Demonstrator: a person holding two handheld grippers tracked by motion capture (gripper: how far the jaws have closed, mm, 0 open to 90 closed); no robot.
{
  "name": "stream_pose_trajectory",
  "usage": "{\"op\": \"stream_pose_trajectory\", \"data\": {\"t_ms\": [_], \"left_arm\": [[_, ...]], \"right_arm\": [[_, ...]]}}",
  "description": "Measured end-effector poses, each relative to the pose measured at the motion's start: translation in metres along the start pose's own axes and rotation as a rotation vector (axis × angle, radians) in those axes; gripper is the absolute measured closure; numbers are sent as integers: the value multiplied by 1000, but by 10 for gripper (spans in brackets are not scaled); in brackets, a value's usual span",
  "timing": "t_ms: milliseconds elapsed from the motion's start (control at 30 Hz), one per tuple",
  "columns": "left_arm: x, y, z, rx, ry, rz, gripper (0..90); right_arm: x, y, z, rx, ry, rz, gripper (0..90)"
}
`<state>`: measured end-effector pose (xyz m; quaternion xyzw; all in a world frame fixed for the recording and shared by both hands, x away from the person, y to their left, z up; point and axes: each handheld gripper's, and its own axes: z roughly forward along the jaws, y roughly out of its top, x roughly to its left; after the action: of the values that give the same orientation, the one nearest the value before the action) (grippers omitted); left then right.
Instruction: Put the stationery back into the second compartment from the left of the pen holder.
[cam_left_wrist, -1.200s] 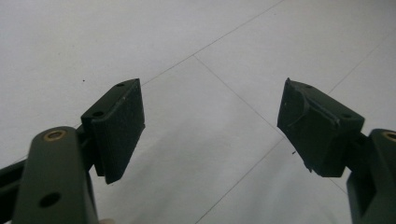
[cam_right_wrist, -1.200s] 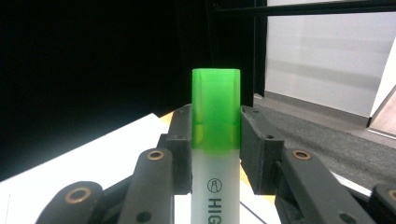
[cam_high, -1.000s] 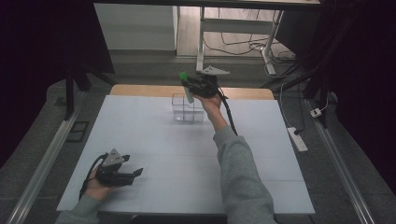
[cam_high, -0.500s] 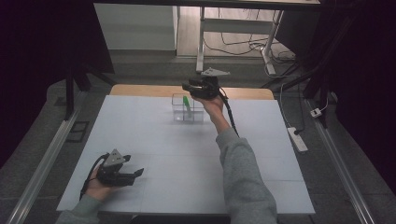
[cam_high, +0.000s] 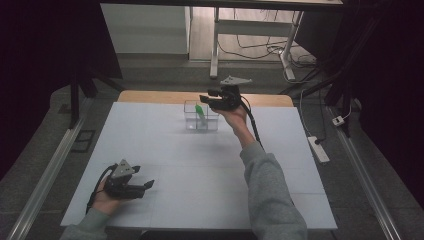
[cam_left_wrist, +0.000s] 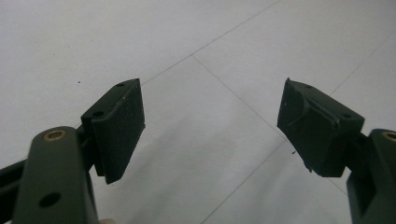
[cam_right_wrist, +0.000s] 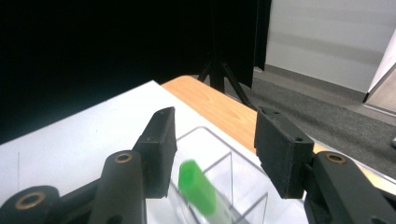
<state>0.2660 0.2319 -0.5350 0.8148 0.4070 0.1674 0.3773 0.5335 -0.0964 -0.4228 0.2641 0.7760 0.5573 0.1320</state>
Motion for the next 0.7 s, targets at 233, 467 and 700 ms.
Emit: {"op": "stream_pose_trajectory", "data": {"t_ms": [233,467,700], "left_arm": [[1,1,1,-2,-1,2,229],[3,2,3,2,-1,2,231],[5,1,2,-1,5,-8,231]], "right_arm": [[4,-7,-16,53,-13,-15,465],[9,-13,-34,83,-25,-25,454],[10,-21,-52,109,-32,-30,444]]}}
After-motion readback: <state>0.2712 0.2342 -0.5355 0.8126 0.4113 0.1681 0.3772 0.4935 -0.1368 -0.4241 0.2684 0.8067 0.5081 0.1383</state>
